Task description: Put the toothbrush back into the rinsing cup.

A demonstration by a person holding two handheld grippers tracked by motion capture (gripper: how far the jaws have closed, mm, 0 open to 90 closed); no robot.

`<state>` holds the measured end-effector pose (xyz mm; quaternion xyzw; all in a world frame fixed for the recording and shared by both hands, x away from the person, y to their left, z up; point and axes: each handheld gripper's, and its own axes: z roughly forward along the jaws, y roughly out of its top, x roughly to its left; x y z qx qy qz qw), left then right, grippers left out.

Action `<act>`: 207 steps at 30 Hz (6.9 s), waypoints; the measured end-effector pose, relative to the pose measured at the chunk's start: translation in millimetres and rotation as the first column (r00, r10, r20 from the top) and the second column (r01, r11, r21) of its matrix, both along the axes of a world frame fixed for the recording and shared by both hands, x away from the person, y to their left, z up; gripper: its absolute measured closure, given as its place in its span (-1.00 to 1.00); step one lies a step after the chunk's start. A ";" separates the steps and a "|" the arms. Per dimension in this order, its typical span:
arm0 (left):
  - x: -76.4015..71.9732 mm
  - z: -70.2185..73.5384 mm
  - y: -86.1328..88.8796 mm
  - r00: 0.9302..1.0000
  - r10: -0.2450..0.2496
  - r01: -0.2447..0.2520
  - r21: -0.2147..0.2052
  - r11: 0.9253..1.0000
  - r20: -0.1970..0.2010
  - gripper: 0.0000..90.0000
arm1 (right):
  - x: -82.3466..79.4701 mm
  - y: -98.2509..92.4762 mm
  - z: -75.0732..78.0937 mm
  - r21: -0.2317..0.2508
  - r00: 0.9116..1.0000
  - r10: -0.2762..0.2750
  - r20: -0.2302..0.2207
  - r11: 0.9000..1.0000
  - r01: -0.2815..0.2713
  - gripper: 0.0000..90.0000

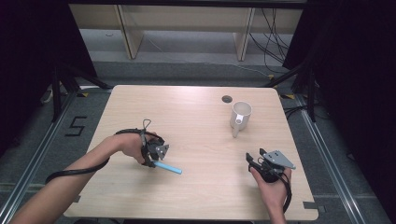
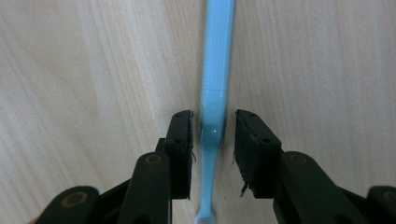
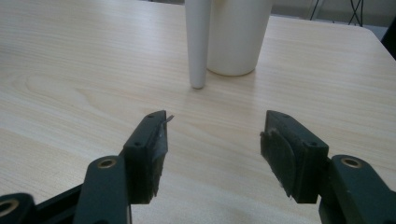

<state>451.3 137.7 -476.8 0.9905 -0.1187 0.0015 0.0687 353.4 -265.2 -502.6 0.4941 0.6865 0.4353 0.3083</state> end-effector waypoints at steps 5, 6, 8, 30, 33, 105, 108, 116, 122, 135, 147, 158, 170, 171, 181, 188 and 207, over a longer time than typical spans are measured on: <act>-0.1 -0.4 -3.7 1.000 -0.009 0.009 0.004 1.000 -0.006 0.49 | 0.1 0.8 0.1 0.005 1.000 0.002 0.004 1.000 -0.002 -0.08; -0.1 -0.4 -3.7 1.000 -0.009 0.009 0.004 1.000 -0.006 0.50 | 0.1 0.8 0.1 0.005 1.000 0.002 0.004 1.000 -0.002 -0.08; 0.4 0.2 -4.8 1.000 -0.013 0.014 0.008 1.000 -0.009 0.51 | -0.4 -0.3 1.4 -0.023 1.000 -0.004 0.016 1.000 0.004 -0.08; 0.7 -0.6 -10.2 1.000 -0.019 0.020 0.032 0.999 -0.025 0.57 | -3.3 2.4 6.3 0.005 1.000 -0.013 -0.003 1.000 0.013 -0.08; 1.0 -1.1 -9.8 1.000 -0.014 0.015 0.031 0.999 -0.027 0.57 | -2.6 2.8 5.7 0.007 1.000 -0.010 0.006 1.000 0.010 -0.08; -11.6 30.5 -13.6 0.999 0.051 -0.051 -0.005 0.999 0.014 0.75 | -4.6 24.4 16.2 0.079 0.987 0.157 -0.030 0.985 -0.154 -0.04; -12.0 33.5 -14.2 0.998 0.054 -0.054 -0.013 0.998 0.018 0.74 | -2.6 27.3 17.1 0.069 0.977 0.213 -0.012 0.975 -0.212 -0.04; -15.7 39.1 -18.3 0.999 0.047 -0.047 -0.022 0.999 0.020 0.74 | -9.9 41.0 20.5 0.092 0.948 0.318 0.004 0.944 -0.317 -0.05; -16.4 43.8 -24.1 0.999 0.032 -0.031 -0.024 0.999 0.027 0.74 | -13.2 51.6 22.1 0.086 0.919 0.395 0.013 0.915 -0.394 -0.07; -17.9 54.3 -44.5 1.000 -0.009 0.010 -0.043 0.999 0.028 0.74 | -14.5 81.1 18.3 0.078 0.845 0.535 0.011 0.842 -0.534 -0.10; -19.0 52.3 -51.8 1.000 -0.016 0.017 -0.044 0.999 0.016 0.74 | -13.2 97.4 15.0 0.045 0.806 0.592 0.031 0.804 -0.592 -0.10; -19.7 58.0 -60.8 0.999 -0.029 0.030 -0.044 0.999 0.025 0.74 | -11.4 109.1 15.3 0.043 0.786 0.618 0.027 0.785 -0.618 -0.12; -22.7 61.6 -71.2 0.997 -0.063 0.065 -0.049 0.997 0.038 0.74 | -11.1 123.3 17.3 0.021 0.755 0.656 0.016 0.754 -0.656 -0.06; -23.3 61.3 -71.5 0.998 -0.059 0.061 -0.052 0.997 0.036 0.74 | -9.3 124.5 17.2 0.007 0.748 0.662 0.033 0.749 -0.663 -0.05; -25.0 61.1 -76.2 0.997 -0.069 0.071 -0.061 0.996 0.032 0.74 | -5.9 133.6 13.5 -0.008 0.744 0.667 0.031 0.745 -0.667 0.12; -26.8 64.3 -80.9 0.996 -0.085 0.087 -0.076 0.993 0.027 0.74 | -3.7 135.0 11.8 0.004 0.730 0.684 0.025 0.730 -0.684 0.24; -28.8 66.7 -83.6 0.995 -0.095 0.096 -0.083 0.992 0.026 0.74 | -4.9 134.0 11.2 -0.005 0.718 0.695 0.032 0.719 -0.695 0.54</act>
